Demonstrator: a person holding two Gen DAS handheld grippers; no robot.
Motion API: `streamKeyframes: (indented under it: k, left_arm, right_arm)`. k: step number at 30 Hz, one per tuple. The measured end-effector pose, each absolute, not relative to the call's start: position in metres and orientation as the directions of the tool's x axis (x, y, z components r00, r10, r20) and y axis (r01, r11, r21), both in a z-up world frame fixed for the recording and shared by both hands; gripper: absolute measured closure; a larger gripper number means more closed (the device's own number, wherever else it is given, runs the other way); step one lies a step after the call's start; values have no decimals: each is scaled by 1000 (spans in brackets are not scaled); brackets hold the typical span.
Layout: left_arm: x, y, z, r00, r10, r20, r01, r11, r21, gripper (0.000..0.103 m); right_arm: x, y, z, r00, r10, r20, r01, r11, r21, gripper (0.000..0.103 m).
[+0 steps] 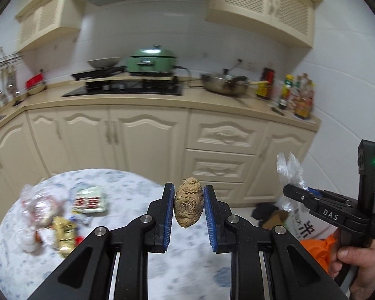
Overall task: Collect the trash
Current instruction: 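Carry the lump and plastic bag to the blue bin and open both tools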
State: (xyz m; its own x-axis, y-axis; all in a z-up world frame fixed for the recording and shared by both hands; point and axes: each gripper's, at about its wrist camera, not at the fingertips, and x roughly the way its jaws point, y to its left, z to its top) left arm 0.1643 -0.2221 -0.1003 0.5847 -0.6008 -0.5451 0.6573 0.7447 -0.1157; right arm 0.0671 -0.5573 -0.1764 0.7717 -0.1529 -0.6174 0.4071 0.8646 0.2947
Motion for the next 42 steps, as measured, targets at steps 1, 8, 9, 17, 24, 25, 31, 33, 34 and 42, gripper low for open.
streamKeyframes:
  k: [1, 8, 9, 17, 24, 25, 31, 33, 34, 42]
  left_arm:
    - [166, -233, -101, 574, -609, -547, 669, 734, -115, 83]
    - [177, -308, -116, 464, -659, -592, 753, 646, -129, 83]
    - [179, -318, -119, 448, -662, -601, 762, 634, -132, 83]
    - [213, -423, -164, 295, -631, -718, 818, 555, -151, 83]
    - [243, -498, -209, 216, -551, -806, 830, 538, -145, 83]
    - [250, -506, -217, 207, -535, -819, 829, 541, -143, 83]
    - [270, -548, -248, 182, -473, -862, 824, 552, -129, 82]
    - [277, -559, -255, 180, -454, -873, 825, 553, -117, 78]
    - [279, -565, -258, 174, -446, -878, 826, 551, -116, 70]
    - [279, -579, -258, 278, -432, -858, 810, 585, -32, 3]
  right_arm:
    - [63, -563, -177, 768, -163, -619, 420, 858, 295, 79]
    - [30, -609, -192, 729, -226, -646, 512, 807, 295, 79]
    - [27, -616, -197, 719, -231, -655, 526, 797, 296, 79]
    - [22, -666, -256, 651, -199, -732, 601, 725, 337, 79]
    - [28, -690, -307, 608, -136, -782, 634, 677, 374, 79]
    - [29, -694, -315, 601, -128, -789, 640, 669, 378, 79]
    - [34, -711, -352, 564, -85, -821, 669, 631, 393, 77]
    - [36, -715, -361, 555, -75, -829, 676, 621, 396, 77]
    - [37, -716, -365, 548, -71, -833, 680, 618, 394, 76]
    - [36, -726, -384, 537, -55, -842, 711, 566, 417, 13]
